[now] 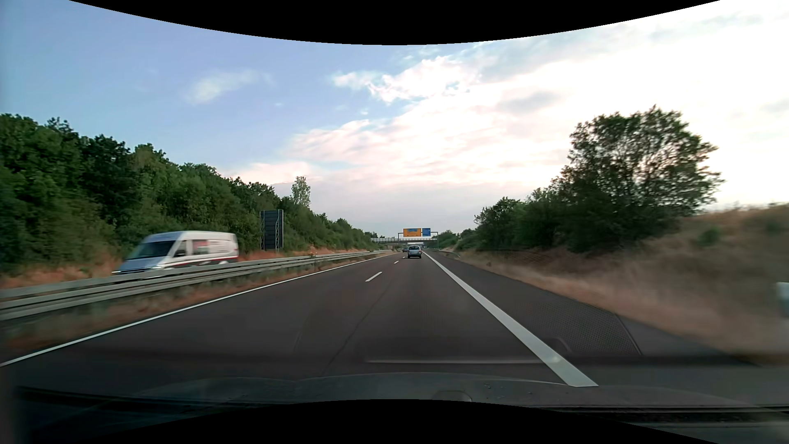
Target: Follow the waypoints while adhering to traffic rules and regulations
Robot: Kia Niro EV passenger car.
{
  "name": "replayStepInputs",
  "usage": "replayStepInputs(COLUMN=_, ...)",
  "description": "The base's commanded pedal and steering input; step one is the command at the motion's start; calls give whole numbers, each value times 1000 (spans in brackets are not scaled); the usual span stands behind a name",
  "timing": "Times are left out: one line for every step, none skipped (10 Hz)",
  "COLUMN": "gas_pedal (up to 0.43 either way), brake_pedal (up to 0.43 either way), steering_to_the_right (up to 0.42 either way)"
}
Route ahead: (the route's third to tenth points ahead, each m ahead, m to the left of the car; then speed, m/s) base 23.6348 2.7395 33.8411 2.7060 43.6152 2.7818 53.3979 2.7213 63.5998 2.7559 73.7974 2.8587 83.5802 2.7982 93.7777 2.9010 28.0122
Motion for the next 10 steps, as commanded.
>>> replayStepInputs(gas_pedal=169, brake_pedal=0, steering_to_the_right=-4)
replayStepInputs(gas_pedal=169, brake_pedal=0, steering_to_the_right=-4)
replayStepInputs(gas_pedal=169, brake_pedal=0, steering_to_the_right=-4)
replayStepInputs(gas_pedal=169, brake_pedal=0, steering_to_the_right=-4)
replayStepInputs(gas_pedal=169, brake_pedal=0, steering_to_the_right=-4)
replayStepInputs(gas_pedal=169, brake_pedal=0, steering_to_the_right=-4)
replayStepInputs(gas_pedal=169, brake_pedal=0, steering_to_the_right=-4)
replayStepInputs(gas_pedal=169, brake_pedal=0, steering_to_the_right=-4)
replayStepInputs(gas_pedal=169, brake_pedal=0, steering_to_the_right=-4)
replayStepInputs(gas_pedal=169, brake_pedal=0, steering_to_the_right=-4)
